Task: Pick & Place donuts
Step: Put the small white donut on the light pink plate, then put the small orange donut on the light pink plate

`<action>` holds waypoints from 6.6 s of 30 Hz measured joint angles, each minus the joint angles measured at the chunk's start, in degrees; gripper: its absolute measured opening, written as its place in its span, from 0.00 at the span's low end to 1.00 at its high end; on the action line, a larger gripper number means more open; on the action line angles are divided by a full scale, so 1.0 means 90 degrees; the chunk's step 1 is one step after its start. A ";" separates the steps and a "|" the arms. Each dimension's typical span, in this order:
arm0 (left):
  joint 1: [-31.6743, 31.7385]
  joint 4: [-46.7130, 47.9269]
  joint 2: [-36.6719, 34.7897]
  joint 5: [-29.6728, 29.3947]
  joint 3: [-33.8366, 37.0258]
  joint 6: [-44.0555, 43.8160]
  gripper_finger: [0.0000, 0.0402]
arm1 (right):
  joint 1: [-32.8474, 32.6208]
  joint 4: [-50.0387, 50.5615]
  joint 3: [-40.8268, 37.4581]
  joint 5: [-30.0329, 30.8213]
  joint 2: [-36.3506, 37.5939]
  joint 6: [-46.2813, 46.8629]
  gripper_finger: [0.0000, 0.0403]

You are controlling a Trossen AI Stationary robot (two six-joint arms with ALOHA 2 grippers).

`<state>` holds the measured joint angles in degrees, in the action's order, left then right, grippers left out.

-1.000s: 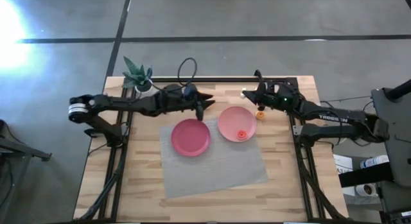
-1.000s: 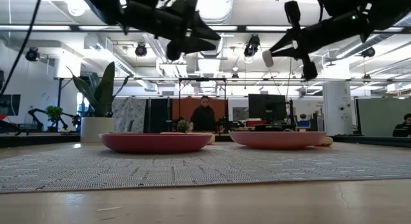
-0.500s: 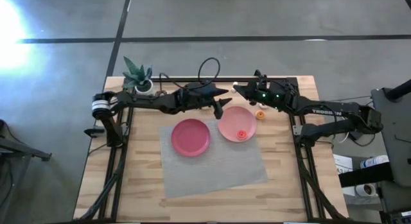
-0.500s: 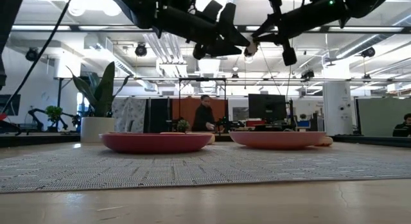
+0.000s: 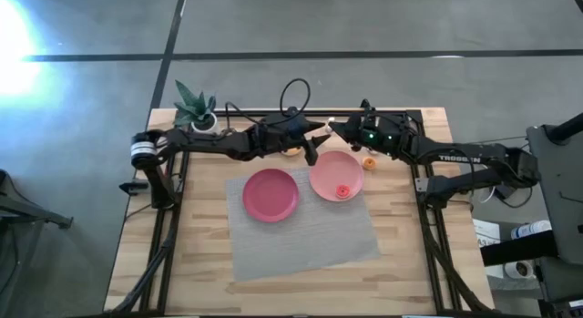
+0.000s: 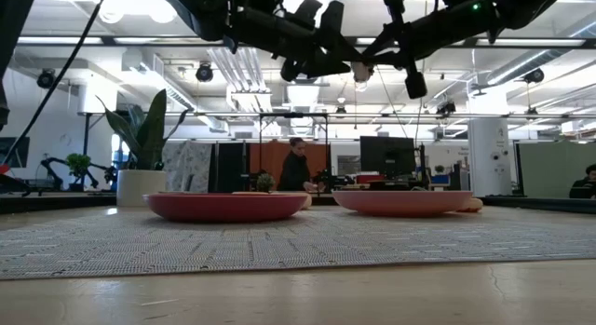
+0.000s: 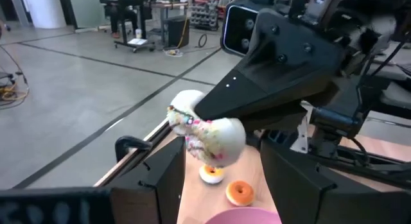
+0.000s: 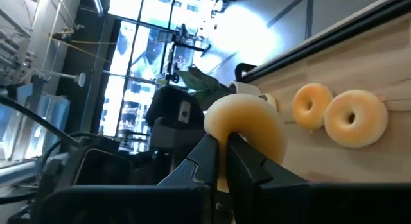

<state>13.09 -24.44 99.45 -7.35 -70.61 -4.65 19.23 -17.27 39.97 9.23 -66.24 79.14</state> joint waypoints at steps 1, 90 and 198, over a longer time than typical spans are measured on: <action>0.0004 -0.0053 0.0031 0.0000 0.0000 0.0008 0.44 | -0.0015 -0.0045 0.0000 -0.0004 -0.0051 0.0003 0.03; -0.1011 0.2602 0.2087 -0.0885 -0.0783 0.6842 0.01 | -0.0010 0.4569 0.0187 -0.0522 0.2728 -0.1498 0.44; -0.0506 0.5086 -0.2042 -0.0493 -0.0340 -0.0019 0.36 | 0.0786 0.5638 0.0396 -0.0357 0.0729 -0.2914 0.44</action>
<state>8.53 21.33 81.08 -11.80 -73.67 -4.82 26.30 33.47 43.53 6.02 -59.68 52.91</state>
